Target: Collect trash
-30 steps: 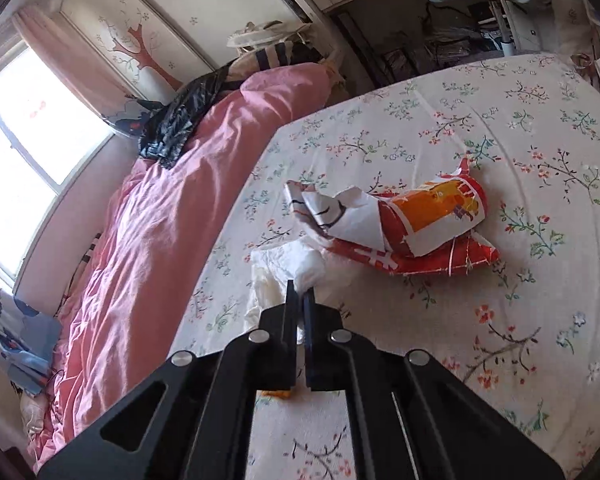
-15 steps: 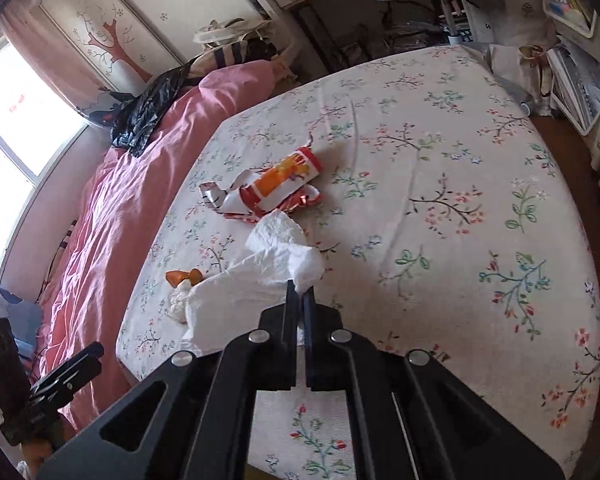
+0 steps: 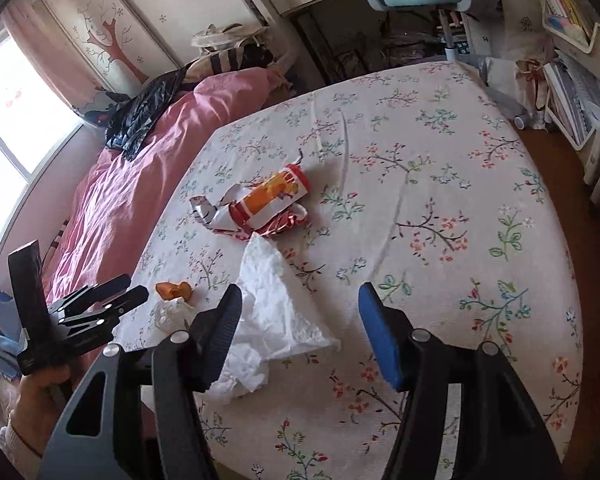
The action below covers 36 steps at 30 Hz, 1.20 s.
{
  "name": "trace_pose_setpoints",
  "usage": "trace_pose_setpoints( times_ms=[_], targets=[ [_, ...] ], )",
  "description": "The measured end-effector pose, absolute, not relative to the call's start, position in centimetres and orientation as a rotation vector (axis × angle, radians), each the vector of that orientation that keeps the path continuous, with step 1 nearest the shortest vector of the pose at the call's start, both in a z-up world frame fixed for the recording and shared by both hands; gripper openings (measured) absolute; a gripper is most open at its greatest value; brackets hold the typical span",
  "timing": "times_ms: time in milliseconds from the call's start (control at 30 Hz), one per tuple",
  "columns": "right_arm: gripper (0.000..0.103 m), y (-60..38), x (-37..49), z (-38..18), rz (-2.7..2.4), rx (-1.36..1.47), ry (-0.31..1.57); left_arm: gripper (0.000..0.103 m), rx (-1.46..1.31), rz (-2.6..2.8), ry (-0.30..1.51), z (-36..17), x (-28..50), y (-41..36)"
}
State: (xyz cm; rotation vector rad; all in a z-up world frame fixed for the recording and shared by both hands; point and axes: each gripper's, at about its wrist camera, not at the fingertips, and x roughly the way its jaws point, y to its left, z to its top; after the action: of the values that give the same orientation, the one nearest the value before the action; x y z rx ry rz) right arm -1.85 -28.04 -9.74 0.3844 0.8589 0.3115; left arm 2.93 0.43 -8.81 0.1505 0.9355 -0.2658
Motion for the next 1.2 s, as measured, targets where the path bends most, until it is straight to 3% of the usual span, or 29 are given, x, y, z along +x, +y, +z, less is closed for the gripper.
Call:
trace_pose_setpoints(
  times_ms=[67, 233, 633, 967, 1067, 1200],
  targets=[
    [0.069, -26.8, -1.6, -10.0, 0.335, 0.337, 0.88, 0.063, 0.209, -0.309, 0.922, -9.0, 2.9, -0.7],
    [0.069, -24.4, -1.7, -11.0, 0.398, 0.248, 0.931, 0.057, 0.326, -0.382, 0.959, -10.7, 3.3, -2.4],
    [0.071, -20.9, -2.0, -12.1, 0.416, -0.008, 0.96, 0.056, 0.422, -0.224, 0.938, -11.2, 4.5, -1.8],
    [0.031, -21.5, -1.9, -12.0, 0.398, -0.046, 0.952, 0.056, 0.348, -0.29, 0.91, -10.3, 5.4, -1.3],
    [0.025, -21.6, -1.9, -12.0, 0.401, -0.041, 0.952, 0.054, 0.38, -0.332, 0.92, -10.7, 5.3, -2.2],
    [0.017, -21.9, -1.7, -12.0, 0.405, -0.026, 0.955, 0.026, 0.402, -0.362, 0.962, -11.4, 5.1, -3.0]
  ],
)
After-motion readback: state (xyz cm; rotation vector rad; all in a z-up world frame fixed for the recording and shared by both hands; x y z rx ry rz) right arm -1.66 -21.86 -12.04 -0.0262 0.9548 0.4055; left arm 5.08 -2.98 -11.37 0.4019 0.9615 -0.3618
